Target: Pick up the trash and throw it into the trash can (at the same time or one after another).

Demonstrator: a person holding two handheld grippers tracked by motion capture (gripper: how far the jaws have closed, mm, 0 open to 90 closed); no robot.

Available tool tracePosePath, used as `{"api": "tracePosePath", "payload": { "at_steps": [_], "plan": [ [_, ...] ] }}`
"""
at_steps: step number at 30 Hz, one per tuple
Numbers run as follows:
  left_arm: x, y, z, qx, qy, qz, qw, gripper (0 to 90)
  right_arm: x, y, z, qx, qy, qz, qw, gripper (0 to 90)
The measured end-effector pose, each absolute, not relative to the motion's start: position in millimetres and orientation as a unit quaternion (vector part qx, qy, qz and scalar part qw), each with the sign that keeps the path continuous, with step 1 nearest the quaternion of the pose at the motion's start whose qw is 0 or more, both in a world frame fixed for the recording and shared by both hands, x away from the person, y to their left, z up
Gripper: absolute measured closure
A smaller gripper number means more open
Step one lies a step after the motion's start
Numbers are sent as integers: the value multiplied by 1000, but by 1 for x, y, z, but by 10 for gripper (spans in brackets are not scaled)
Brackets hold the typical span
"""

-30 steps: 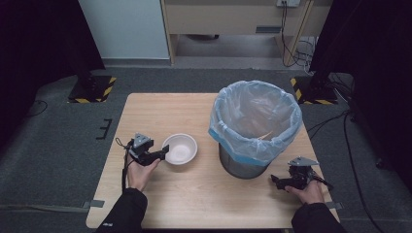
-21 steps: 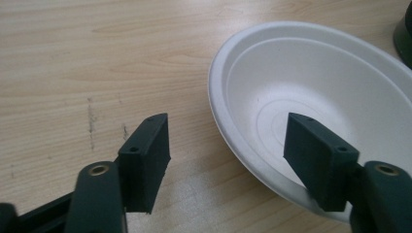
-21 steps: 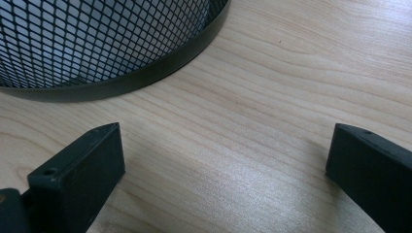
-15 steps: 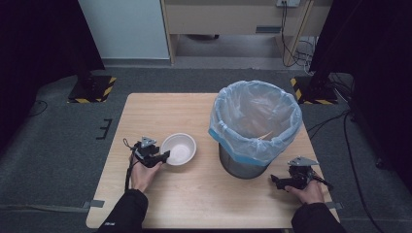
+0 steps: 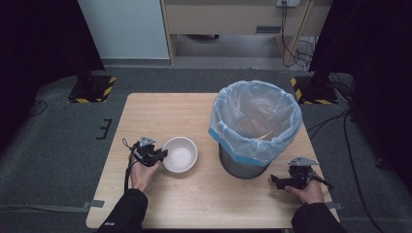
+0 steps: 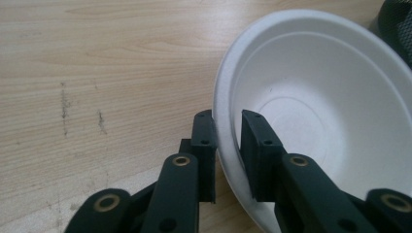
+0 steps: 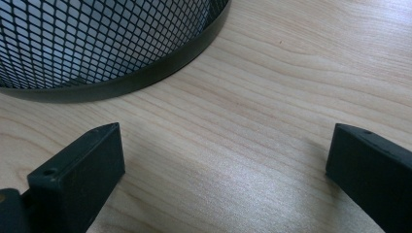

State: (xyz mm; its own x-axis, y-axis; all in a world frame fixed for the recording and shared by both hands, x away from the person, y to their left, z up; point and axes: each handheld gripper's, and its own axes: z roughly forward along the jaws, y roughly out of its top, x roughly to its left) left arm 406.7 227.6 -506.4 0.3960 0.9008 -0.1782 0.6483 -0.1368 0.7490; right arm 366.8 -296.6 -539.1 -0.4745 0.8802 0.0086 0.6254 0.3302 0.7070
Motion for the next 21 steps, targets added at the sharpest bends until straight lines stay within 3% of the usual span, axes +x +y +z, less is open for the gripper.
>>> {"api": "tracePosePath", "payload": {
  "at_steps": [21],
  "plan": [
    [393,224,-472,724,498,193,436,834,367,-297,-539,475,792,331,193,7]
  ]
}}
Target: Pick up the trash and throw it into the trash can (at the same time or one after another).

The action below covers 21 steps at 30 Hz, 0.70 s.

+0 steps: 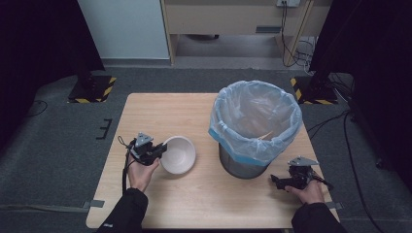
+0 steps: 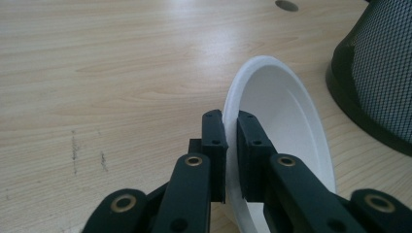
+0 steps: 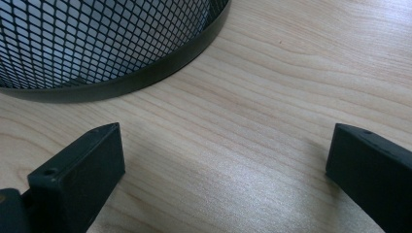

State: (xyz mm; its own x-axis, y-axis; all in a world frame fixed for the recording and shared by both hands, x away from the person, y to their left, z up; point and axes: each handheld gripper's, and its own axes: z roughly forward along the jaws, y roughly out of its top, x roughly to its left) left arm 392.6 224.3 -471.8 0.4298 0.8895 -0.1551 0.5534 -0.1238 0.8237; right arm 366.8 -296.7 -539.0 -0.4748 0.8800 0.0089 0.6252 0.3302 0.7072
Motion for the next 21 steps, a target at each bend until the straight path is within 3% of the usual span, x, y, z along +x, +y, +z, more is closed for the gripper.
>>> {"api": "tracePosePath", "payload": {
  "at_steps": [21],
  "plan": [
    [370,243,-423,668,483,228,519,833,367,-297,-539,475,792,331,192,7]
  ]
}}
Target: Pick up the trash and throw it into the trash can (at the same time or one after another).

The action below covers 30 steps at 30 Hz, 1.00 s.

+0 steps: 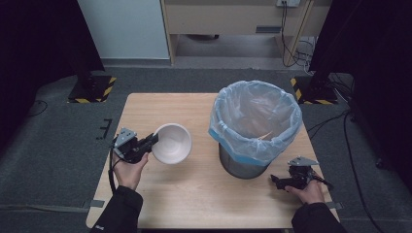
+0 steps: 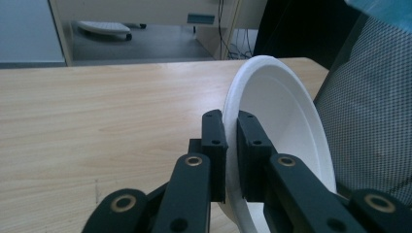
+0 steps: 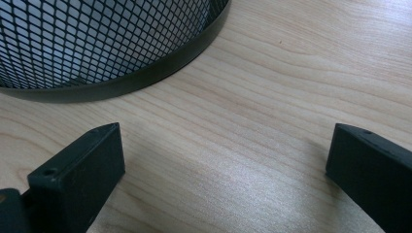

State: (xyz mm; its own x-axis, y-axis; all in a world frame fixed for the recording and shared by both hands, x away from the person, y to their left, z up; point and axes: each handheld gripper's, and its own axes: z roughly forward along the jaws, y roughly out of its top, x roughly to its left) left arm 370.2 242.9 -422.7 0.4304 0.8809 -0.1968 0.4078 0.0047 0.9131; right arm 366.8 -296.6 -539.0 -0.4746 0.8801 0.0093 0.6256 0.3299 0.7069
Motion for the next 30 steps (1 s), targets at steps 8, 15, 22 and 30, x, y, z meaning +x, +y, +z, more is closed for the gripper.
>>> {"api": "tracePosePath", "payload": {
  "at_steps": [8,15,22,30],
  "plan": [
    [362,245,-401,648,466,241,551,833,367,-297,-539,475,792,331,192,7],
    [353,248,-381,627,450,255,583,833,367,-297,-539,475,793,331,193,8],
    [344,244,-361,612,429,265,610,833,367,-297,-539,475,792,331,193,7],
    [338,231,-333,597,392,273,644,833,367,-297,-539,475,793,331,193,7]
  ]
}}
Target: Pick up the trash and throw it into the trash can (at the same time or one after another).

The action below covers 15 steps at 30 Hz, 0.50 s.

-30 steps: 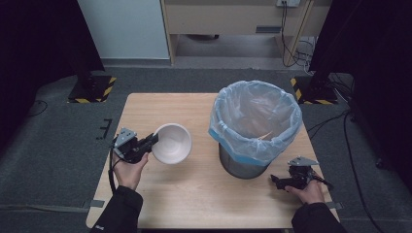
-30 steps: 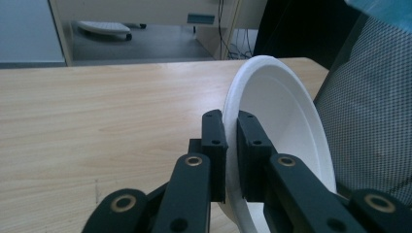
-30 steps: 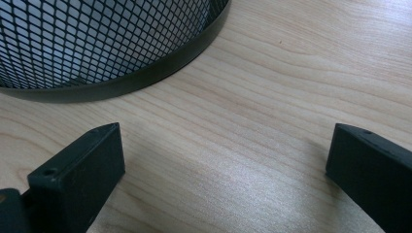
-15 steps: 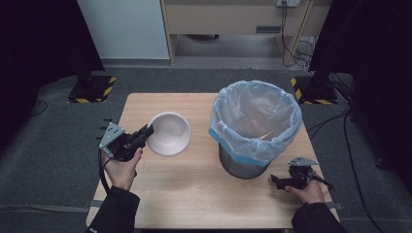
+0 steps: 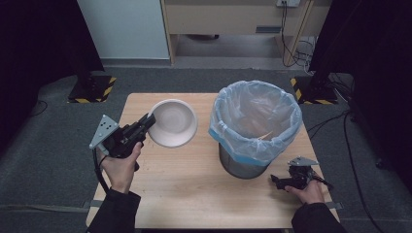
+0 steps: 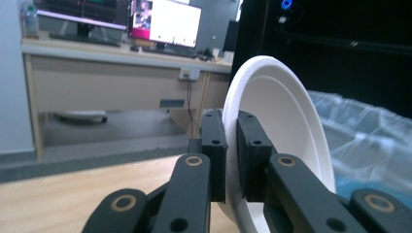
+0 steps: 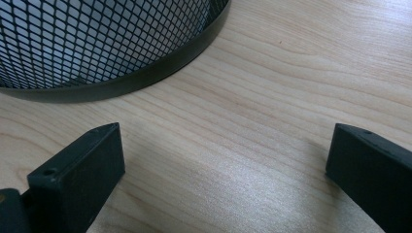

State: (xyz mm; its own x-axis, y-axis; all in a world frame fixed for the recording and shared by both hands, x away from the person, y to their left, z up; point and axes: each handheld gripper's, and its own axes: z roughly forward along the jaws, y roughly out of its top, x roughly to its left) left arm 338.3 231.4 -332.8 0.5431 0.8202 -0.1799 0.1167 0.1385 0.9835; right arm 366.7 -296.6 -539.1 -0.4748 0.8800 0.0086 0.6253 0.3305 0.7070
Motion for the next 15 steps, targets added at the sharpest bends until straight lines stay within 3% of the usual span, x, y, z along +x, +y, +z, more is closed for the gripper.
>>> {"api": "tracePosePath", "payload": {
  "at_steps": [15],
  "plan": [
    [345,203,-296,576,358,279,680,833,367,-297,-539,475,793,330,193,7]
  ]
}}
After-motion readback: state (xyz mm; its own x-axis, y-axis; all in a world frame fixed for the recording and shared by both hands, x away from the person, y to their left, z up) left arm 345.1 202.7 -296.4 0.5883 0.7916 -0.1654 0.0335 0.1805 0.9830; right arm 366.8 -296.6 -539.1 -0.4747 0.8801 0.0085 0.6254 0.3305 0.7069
